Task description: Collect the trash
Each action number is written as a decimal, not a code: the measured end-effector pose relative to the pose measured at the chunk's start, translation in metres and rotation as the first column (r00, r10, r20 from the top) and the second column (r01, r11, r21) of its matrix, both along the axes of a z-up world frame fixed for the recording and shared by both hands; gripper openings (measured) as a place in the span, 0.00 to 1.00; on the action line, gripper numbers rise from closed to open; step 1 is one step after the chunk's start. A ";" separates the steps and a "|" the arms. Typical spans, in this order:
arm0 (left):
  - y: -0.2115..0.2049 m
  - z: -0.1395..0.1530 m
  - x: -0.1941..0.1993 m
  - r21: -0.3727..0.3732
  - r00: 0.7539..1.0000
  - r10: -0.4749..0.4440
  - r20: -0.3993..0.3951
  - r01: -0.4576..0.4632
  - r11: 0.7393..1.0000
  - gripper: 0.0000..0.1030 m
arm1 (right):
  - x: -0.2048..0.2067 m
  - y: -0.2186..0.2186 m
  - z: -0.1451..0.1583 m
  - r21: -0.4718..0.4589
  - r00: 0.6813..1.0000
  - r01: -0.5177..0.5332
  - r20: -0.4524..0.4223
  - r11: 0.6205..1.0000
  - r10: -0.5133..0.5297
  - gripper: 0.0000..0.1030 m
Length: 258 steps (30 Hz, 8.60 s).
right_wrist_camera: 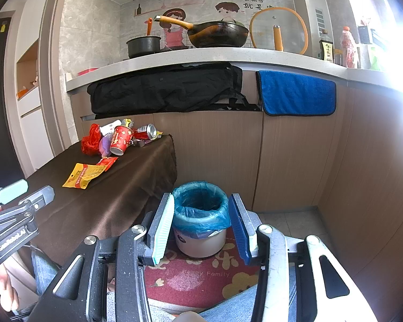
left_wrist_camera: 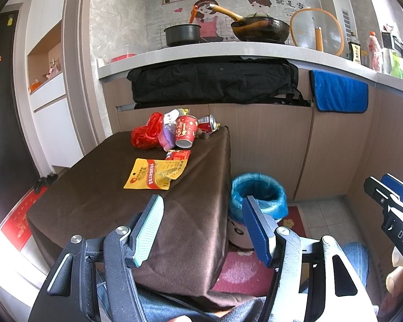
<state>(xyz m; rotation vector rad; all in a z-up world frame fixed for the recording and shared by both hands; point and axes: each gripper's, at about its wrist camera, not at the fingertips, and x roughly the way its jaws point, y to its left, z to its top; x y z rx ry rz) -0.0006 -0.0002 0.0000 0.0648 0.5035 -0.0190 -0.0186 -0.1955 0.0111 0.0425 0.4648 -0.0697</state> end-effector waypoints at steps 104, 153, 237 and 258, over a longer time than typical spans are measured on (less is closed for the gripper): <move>-0.068 0.050 0.373 -0.465 0.834 -0.524 -0.174 0.399 0.790 0.15 | 0.316 -0.083 -0.006 0.180 0.981 -0.132 -0.114 0.975 0.154 0.50; 0.133 -0.042 0.294 -0.199 0.923 -0.127 -0.362 0.057 0.978 0.31 | 0.320 0.103 -0.071 0.262 0.717 -0.592 -0.260 0.762 0.646 0.50; -0.091 -0.088 0.376 -0.448 0.861 -0.382 -0.336 0.211 0.869 0.42 | 0.343 -0.098 -0.062 0.103 0.969 -0.128 -0.198 0.986 0.147 0.21; -0.121 -0.177 0.453 -0.395 0.785 -0.338 -0.519 0.131 0.909 0.54 | 0.424 -0.109 -0.203 0.291 0.896 -0.103 -0.387 0.951 0.216 0.34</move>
